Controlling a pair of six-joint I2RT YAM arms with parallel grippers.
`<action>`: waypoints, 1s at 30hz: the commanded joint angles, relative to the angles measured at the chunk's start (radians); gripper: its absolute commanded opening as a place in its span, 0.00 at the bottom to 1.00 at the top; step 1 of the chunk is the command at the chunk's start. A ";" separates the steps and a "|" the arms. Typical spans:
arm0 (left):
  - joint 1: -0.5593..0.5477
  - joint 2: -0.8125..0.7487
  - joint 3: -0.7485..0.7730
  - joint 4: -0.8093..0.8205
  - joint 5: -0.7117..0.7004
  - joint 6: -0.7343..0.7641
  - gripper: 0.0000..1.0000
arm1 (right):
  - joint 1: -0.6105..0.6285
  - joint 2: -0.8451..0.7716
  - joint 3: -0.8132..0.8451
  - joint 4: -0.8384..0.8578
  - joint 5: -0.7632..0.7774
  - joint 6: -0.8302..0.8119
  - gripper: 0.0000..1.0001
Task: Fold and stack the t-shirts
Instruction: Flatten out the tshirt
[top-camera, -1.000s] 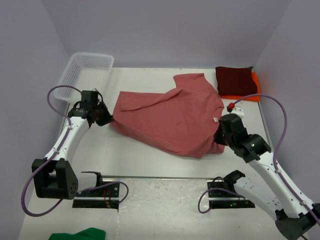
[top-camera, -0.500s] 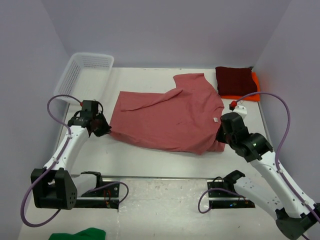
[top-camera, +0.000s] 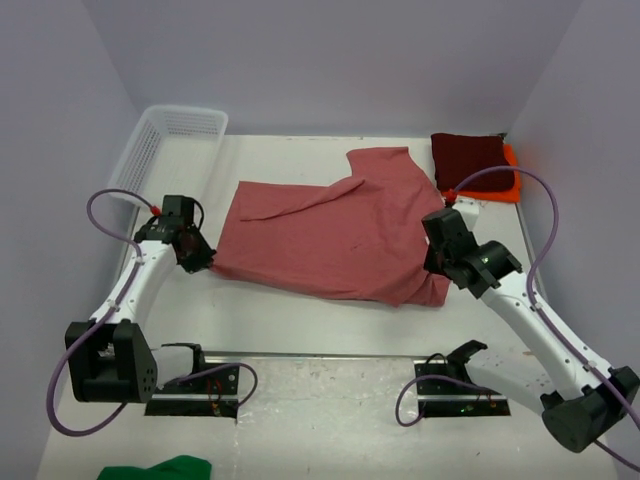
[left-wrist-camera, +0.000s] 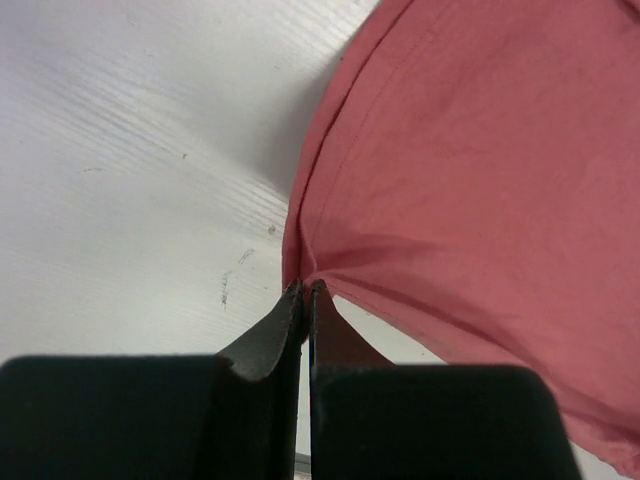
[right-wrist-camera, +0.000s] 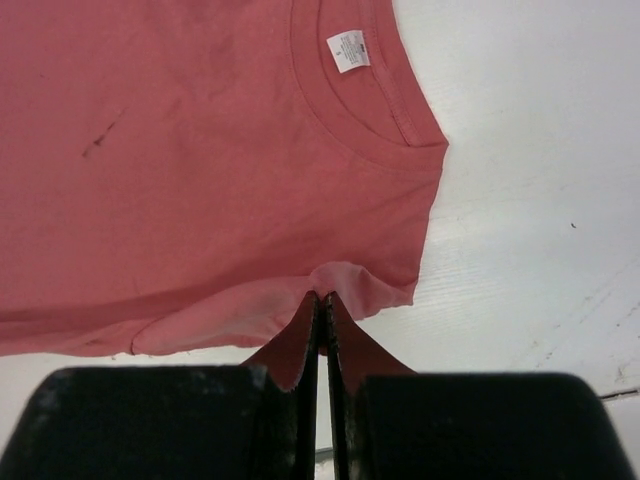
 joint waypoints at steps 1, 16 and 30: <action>0.009 0.037 0.038 -0.001 -0.043 -0.023 0.00 | -0.021 0.048 0.063 0.043 0.038 -0.022 0.00; 0.038 0.176 0.151 0.066 0.001 0.000 0.00 | -0.196 0.179 0.161 0.111 -0.018 -0.119 0.00; 0.038 0.164 0.164 0.147 0.161 0.076 0.00 | -0.193 0.156 0.175 0.227 -0.065 -0.196 0.00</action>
